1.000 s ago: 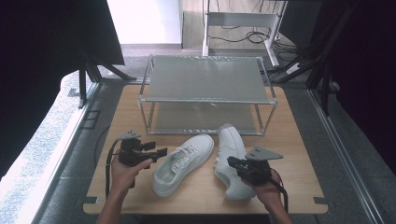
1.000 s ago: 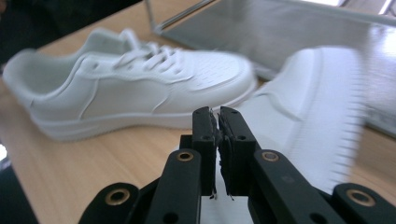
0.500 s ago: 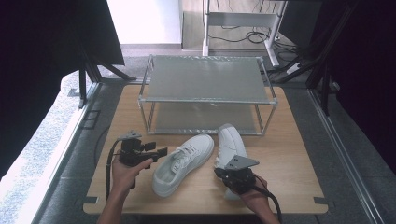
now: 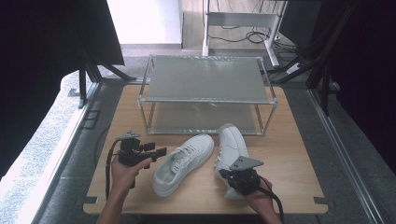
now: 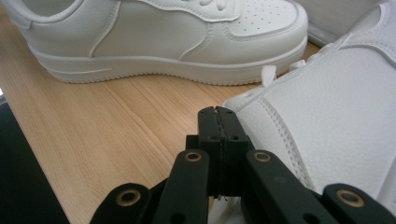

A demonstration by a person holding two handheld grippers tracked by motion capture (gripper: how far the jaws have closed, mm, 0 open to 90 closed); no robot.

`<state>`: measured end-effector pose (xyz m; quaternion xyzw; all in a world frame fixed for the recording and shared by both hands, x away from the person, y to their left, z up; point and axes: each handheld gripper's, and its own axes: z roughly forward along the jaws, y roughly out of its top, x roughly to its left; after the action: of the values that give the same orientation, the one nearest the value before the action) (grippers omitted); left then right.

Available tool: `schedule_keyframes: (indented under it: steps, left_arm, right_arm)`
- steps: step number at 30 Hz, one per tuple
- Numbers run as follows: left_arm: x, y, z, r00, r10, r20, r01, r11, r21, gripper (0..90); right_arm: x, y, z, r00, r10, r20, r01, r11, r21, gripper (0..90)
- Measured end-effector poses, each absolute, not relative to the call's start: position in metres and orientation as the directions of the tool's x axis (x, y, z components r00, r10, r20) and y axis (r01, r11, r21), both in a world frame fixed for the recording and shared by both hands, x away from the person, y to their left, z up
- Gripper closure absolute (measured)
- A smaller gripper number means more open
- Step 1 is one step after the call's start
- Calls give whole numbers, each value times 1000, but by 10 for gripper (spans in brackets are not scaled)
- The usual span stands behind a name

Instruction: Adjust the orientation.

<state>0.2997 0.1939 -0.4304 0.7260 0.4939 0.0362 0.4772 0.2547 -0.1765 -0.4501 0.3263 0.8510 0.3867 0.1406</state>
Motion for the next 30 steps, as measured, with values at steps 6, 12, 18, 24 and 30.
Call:
schedule_keyframes:
  steps: [6, 12, 18, 24, 30]
  left_arm:
    - [300, 195, -431, 505, 751, -424, 686, -51, 726, 336]
    - [300, 194, -431, 505, 750, -428, 688, -49, 724, 336]
    - [301, 193, -433, 505, 747, -432, 694, -53, 718, 337]
    - [301, 189, -434, 508, 746, -431, 697, -62, 714, 338]
    - [301, 190, -435, 502, 751, -428, 698, -60, 714, 339]
  right_arm:
    - [253, -187, -447, -726, 687, 31, 460, 451, 765, 896]
    - [251, -198, -444, -704, 709, 44, 466, 415, 781, 896]
    - [250, -220, -440, -662, 748, 58, 470, 354, 809, 896]
    - [254, -244, -438, -623, 777, 88, 495, 306, 813, 897]
    - [256, -277, -449, -561, 818, 130, 547, 248, 800, 897]
